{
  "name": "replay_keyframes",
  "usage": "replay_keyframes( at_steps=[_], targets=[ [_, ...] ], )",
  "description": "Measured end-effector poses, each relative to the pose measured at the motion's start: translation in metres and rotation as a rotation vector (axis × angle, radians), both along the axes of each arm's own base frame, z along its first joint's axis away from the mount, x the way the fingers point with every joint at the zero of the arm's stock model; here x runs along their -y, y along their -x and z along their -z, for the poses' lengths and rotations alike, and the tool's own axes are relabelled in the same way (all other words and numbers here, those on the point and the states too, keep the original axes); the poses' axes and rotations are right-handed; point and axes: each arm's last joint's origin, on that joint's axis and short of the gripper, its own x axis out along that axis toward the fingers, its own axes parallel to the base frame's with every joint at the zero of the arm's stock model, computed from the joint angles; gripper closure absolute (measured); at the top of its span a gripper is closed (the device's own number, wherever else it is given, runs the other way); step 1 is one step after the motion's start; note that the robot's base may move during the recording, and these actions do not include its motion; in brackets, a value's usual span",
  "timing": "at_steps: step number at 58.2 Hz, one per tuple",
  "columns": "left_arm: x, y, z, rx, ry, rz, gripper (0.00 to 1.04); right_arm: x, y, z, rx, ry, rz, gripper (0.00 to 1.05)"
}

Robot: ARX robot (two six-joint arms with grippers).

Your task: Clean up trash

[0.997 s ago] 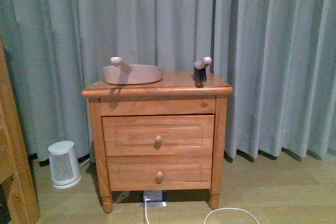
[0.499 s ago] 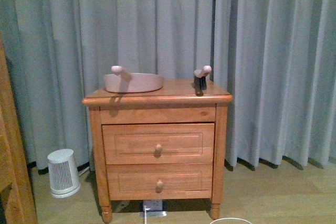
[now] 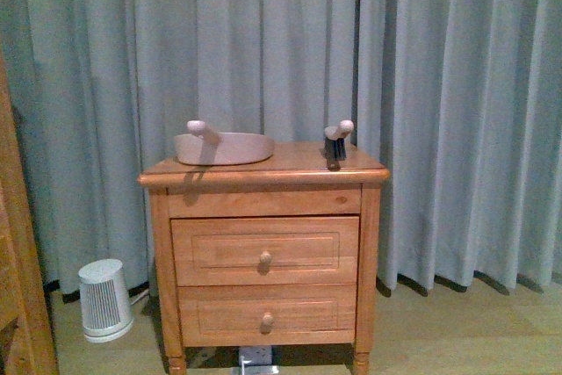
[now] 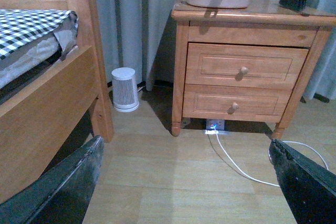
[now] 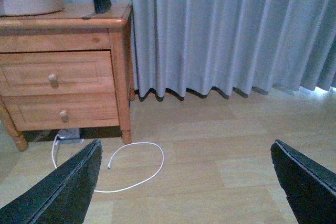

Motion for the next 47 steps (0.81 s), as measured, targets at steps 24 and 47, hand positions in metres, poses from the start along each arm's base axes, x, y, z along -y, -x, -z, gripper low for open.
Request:
replay_keyframes(
  at_steps=[24,47],
  targets=[
    [0.0000,0.0000,0.0000,0.000,0.000,0.000,0.08,0.0000,0.0000,0.0000,0.000,0.000,0.000,0.07],
    [0.0000,0.0000,0.0000,0.000,0.000,0.000,0.08,0.0000,0.0000,0.0000,0.000,0.000,0.000,0.07]
  ],
)
